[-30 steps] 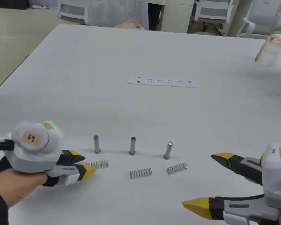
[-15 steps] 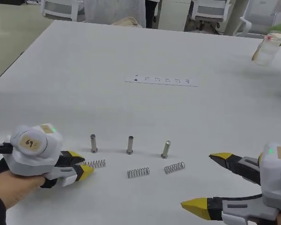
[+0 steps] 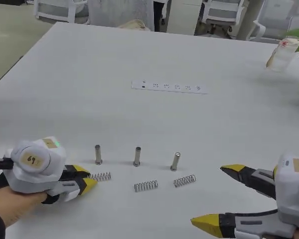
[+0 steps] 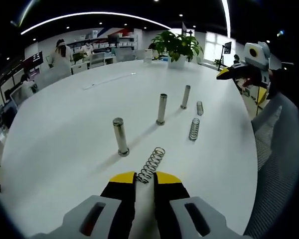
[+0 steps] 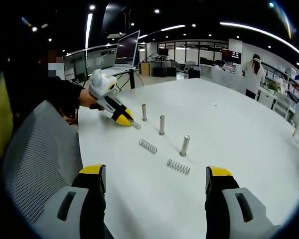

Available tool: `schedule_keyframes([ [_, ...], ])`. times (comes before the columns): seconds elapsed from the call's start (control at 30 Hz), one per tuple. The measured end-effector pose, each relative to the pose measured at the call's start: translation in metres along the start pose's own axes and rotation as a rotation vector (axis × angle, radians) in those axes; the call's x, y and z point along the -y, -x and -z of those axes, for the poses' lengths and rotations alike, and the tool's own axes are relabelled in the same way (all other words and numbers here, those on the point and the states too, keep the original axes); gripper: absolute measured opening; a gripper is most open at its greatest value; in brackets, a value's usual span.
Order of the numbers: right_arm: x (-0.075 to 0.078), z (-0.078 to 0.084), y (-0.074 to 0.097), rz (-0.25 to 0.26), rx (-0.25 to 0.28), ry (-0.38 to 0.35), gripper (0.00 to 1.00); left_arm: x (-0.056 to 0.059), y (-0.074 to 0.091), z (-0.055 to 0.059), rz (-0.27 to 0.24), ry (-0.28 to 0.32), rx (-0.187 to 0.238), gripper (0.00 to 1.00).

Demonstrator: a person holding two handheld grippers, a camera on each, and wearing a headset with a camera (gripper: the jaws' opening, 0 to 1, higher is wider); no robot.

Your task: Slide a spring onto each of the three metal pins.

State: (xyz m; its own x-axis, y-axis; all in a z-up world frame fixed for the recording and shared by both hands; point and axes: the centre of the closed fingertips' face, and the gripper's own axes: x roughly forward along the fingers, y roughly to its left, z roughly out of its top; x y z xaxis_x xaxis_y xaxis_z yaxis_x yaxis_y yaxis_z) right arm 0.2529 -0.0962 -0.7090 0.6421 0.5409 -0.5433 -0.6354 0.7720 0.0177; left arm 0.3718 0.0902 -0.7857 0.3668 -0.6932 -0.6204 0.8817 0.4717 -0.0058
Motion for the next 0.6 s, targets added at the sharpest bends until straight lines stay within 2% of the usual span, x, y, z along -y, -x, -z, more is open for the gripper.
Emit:
schedule_keyframes([
  [0.27,0.0,-0.005,0.001,0.002,0.011,0.007,0.81,0.0,0.002,0.002,0.002,-0.032,0.0,0.06],
  [0.47,0.0,-0.008,0.001,0.0,0.017,0.013,0.81,0.004,0.008,0.003,0.011,-0.028,0.01,0.03],
  [0.6,-0.001,-0.01,0.002,-0.001,0.025,0.017,0.81,0.008,0.015,-0.001,0.022,-0.022,0.026,0.02],
])
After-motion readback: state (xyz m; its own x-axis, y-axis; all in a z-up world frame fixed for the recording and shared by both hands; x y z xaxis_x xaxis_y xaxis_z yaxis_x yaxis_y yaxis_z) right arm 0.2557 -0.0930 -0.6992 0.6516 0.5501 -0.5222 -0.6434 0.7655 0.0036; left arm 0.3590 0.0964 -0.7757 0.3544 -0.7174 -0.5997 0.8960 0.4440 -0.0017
